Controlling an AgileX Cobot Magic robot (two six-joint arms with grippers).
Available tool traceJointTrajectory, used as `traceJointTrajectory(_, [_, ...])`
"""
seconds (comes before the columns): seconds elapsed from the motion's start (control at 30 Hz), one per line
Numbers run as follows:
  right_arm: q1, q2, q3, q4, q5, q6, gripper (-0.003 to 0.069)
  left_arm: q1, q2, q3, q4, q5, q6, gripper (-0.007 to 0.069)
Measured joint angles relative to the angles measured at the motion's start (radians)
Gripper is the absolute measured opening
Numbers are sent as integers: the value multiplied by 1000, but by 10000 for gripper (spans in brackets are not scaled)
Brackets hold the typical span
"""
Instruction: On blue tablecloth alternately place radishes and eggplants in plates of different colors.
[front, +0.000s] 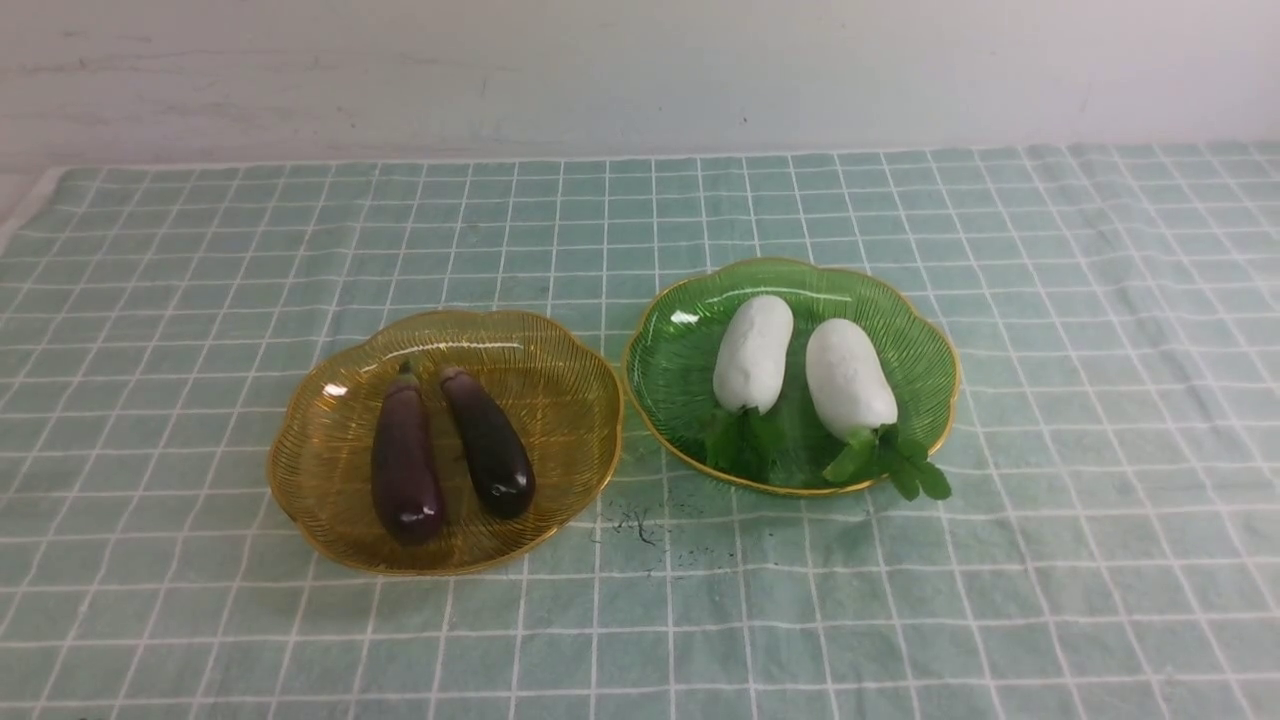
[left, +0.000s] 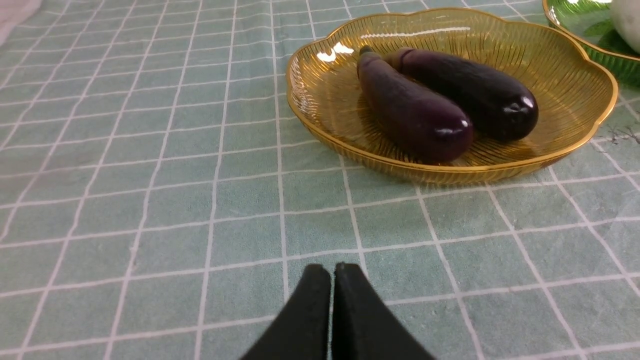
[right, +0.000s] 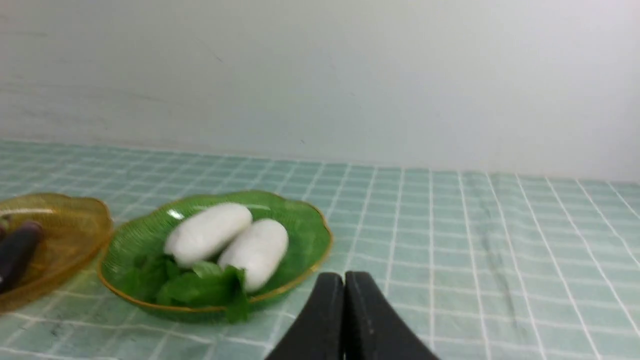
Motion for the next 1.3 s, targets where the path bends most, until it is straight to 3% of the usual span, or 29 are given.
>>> traceJointTrajectory(0.13, [-129,0,149,0,3,22,-14,0,0,0,0,0,0,-8])
traceJointTrajectory(0.27, [-175,0,179,-7,-30,24,-14,0,0,0,0,0,0,-8])
traceJointTrajectory(1.3, [-189,0,179,-7,-36,24,-14,0,0,0,0,0,0,-8])
